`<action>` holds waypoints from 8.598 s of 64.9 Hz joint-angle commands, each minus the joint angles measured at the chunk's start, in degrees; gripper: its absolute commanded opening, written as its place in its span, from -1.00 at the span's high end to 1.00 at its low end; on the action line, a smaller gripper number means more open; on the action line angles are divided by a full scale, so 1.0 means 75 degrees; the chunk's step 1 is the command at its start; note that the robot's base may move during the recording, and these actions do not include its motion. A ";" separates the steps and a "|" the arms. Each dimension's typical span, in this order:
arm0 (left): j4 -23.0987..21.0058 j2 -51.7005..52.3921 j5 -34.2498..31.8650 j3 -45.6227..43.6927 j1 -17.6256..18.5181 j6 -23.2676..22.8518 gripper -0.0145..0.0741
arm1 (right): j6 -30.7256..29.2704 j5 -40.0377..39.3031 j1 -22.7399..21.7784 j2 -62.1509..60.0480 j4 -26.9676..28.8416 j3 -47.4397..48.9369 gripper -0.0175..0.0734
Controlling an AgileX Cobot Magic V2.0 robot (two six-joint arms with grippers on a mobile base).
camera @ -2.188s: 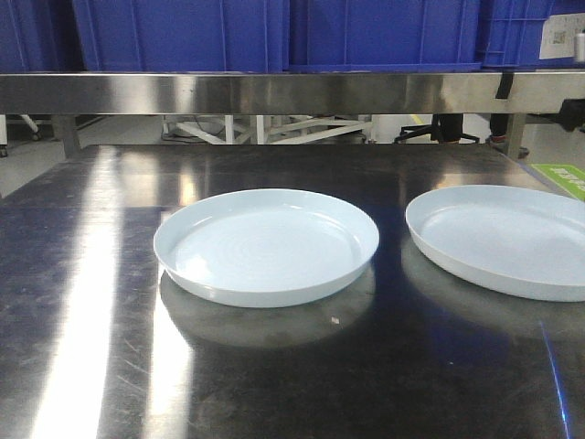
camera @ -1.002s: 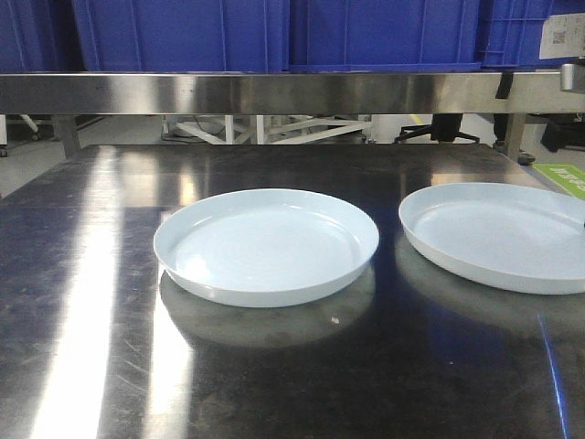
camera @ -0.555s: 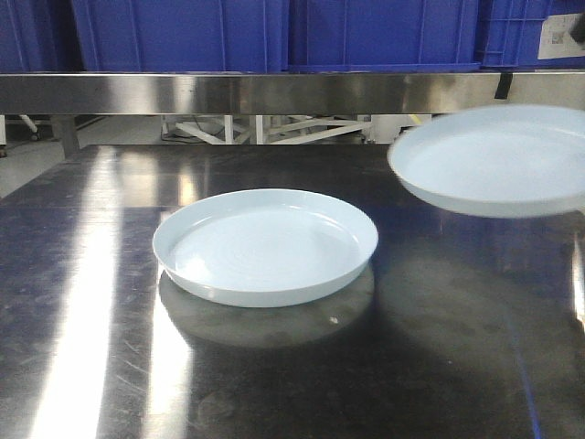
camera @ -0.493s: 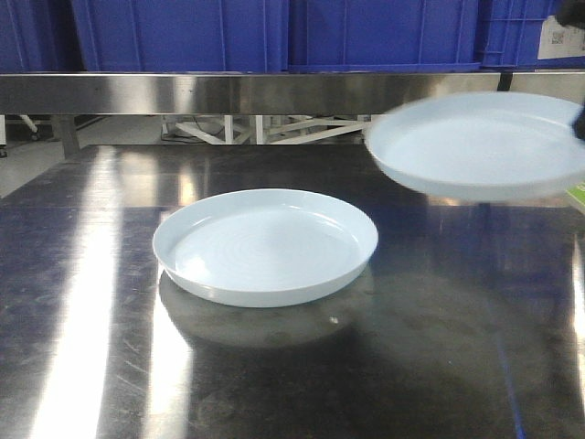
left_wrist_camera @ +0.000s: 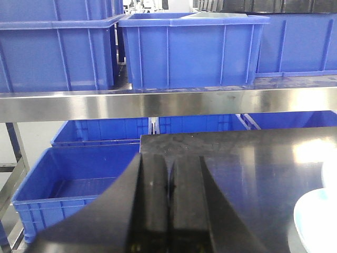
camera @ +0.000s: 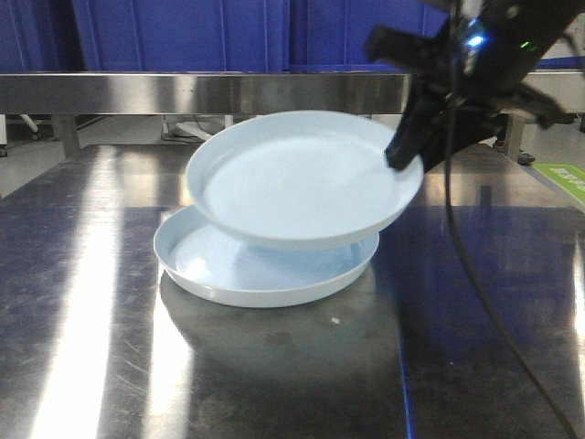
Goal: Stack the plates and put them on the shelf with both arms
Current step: 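Lift the plate with the right gripper and set it onto the center plate, then grip the rim of the stacked plates with the right gripper, then lift the stacked plates off the table with the right gripper, then turn the base away from the table holding the plates in the right gripper, then drive the base up to the shelf rack of blue bins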
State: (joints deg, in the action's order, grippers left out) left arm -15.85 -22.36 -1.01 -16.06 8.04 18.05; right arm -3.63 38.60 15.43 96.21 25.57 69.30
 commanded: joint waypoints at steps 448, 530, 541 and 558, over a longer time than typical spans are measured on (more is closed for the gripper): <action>-0.0003 -0.0033 -0.0610 -0.0228 0.0000 0.0007 0.49 | -0.0112 -0.6203 0.0233 -0.9667 -0.2219 -0.7106 0.49; -0.0003 -0.0033 -0.0610 -0.0228 0.0000 0.0007 0.49 | -0.0112 -0.6203 0.0233 -0.9667 -0.2219 -0.7106 0.49; -0.0003 -0.0033 -0.0610 -0.0228 0.0000 0.0007 0.49 | -0.0112 -0.6203 0.0233 -0.9667 -0.2219 -0.7106 0.49; -0.0003 -0.0033 -0.0610 -0.0228 0.0000 0.0007 0.49 | -0.0112 -0.6203 0.0233 -0.9667 -0.2219 -0.7106 0.49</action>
State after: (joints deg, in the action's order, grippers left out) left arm -15.85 -22.33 -1.01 -16.06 8.04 18.05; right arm -4.29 -2.08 17.41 23.66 9.14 14.06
